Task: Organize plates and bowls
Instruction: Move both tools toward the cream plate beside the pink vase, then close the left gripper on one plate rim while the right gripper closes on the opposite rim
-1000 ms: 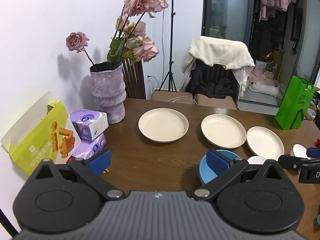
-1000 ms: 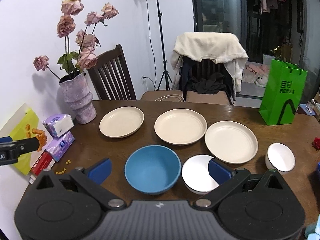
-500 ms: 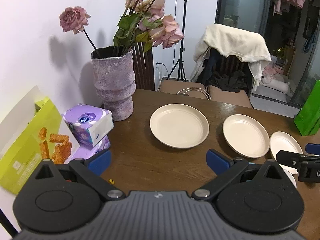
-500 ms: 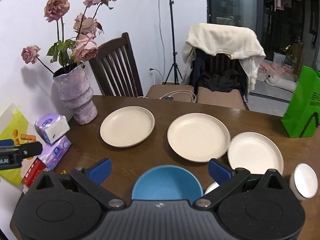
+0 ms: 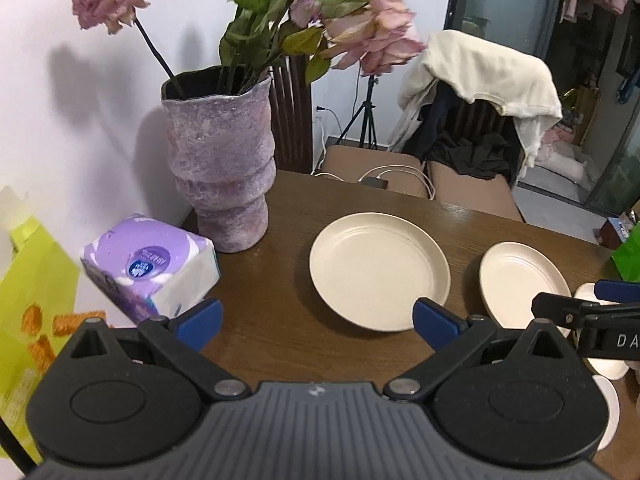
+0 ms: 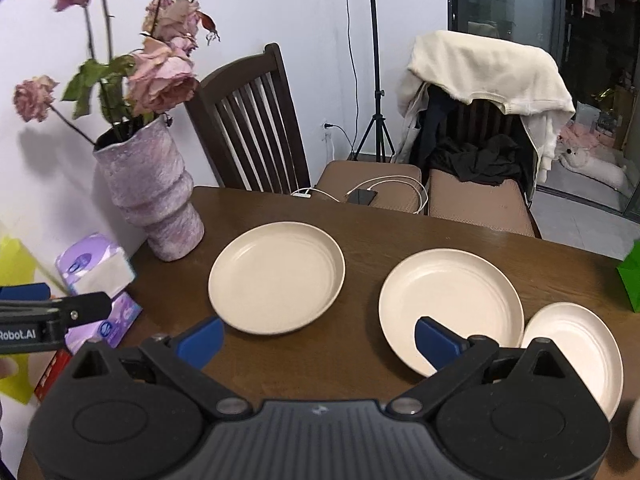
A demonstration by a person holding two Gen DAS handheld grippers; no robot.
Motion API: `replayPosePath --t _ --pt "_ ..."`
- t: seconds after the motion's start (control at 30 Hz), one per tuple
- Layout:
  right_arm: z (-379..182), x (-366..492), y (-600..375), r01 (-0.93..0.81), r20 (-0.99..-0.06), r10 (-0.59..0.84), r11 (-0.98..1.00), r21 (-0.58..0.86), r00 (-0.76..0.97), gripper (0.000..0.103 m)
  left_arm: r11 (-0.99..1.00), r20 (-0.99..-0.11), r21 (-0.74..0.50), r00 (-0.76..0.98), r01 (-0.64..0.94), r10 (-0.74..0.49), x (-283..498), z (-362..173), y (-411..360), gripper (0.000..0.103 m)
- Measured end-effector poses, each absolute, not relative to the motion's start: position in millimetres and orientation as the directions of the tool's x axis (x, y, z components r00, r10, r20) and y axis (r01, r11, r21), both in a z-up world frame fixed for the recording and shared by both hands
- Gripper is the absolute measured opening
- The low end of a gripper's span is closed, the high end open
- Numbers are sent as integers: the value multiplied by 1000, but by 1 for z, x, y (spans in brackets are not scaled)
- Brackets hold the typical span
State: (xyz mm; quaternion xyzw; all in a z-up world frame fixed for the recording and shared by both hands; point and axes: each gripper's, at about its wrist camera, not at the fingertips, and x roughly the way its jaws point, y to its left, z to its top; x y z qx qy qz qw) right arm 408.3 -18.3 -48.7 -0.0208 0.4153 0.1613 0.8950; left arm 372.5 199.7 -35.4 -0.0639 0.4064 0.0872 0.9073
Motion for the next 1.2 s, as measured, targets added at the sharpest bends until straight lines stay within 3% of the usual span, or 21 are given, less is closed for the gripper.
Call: replayPosePath --t 0.8,0.93,1.2 --pt "-131 536 4 -268 -827 236 957 108 510 93 950 -849 -55 515 -309 118 500 -129 246 103" --pt "-147 554 14 -280 -845 225 955 94 485 82 942 -863 -68 493 -330 111 519 -145 252 103" --pt "-180 580 21 -263 -868 208 960 93 451 74 940 -891 -51 440 -338 110 546 -177 257 97"
